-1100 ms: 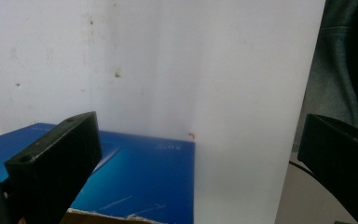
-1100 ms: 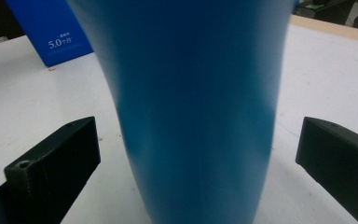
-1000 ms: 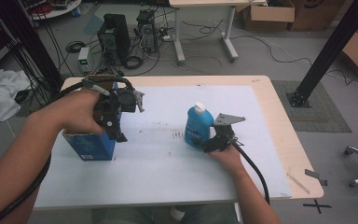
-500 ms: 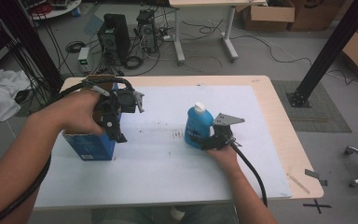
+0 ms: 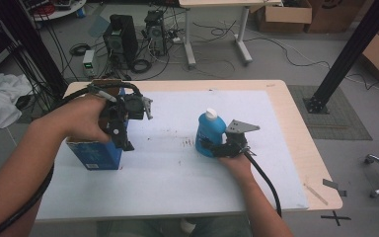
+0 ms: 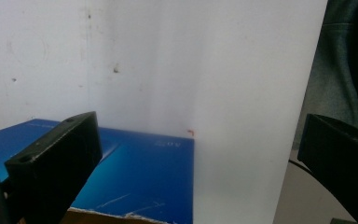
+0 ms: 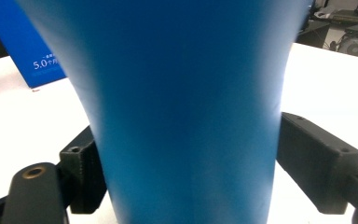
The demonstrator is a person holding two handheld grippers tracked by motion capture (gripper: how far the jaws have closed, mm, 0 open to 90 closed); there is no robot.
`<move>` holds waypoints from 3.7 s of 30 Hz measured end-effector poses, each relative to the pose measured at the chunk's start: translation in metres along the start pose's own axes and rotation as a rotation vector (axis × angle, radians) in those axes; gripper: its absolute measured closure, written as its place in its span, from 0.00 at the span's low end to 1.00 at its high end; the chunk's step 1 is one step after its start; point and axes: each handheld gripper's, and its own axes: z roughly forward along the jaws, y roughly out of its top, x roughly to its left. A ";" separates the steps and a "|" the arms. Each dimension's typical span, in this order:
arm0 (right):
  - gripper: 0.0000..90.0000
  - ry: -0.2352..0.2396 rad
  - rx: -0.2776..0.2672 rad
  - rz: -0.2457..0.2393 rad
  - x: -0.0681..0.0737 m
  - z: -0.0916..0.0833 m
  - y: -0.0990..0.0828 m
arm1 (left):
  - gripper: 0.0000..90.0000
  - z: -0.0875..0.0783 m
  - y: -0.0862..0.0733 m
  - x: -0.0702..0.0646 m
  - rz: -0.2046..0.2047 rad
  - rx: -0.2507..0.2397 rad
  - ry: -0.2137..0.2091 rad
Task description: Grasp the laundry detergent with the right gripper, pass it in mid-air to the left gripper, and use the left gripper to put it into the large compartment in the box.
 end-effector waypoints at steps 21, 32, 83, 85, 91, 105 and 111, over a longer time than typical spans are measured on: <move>0.39 0.022 -0.006 -0.016 0.002 -0.001 0.000 | 0.00 0.001 0.001 0.000 -0.002 0.007 -0.002; 0.45 0.037 -0.015 -0.029 0.003 -0.001 0.001 | 0.00 0.002 0.002 -0.001 0.000 0.005 0.000; 0.50 0.429 0.115 -0.221 0.067 -0.016 0.049 | 0.00 -0.008 0.039 -0.015 0.078 0.038 -0.006; 0.50 0.465 0.118 -0.230 0.076 -0.006 0.048 | 0.00 -0.008 0.042 -0.017 0.085 0.043 -0.009; 0.50 0.501 0.117 -0.238 0.086 0.009 0.048 | 0.00 -0.006 0.048 -0.023 0.097 0.035 -0.031; 0.50 0.560 0.088 -0.237 0.106 0.052 0.051 | 0.00 0.010 0.056 -0.033 0.104 0.014 -0.069; 0.50 0.575 0.081 -0.237 0.112 0.062 0.052 | 0.00 0.015 0.058 -0.036 0.104 0.023 -0.078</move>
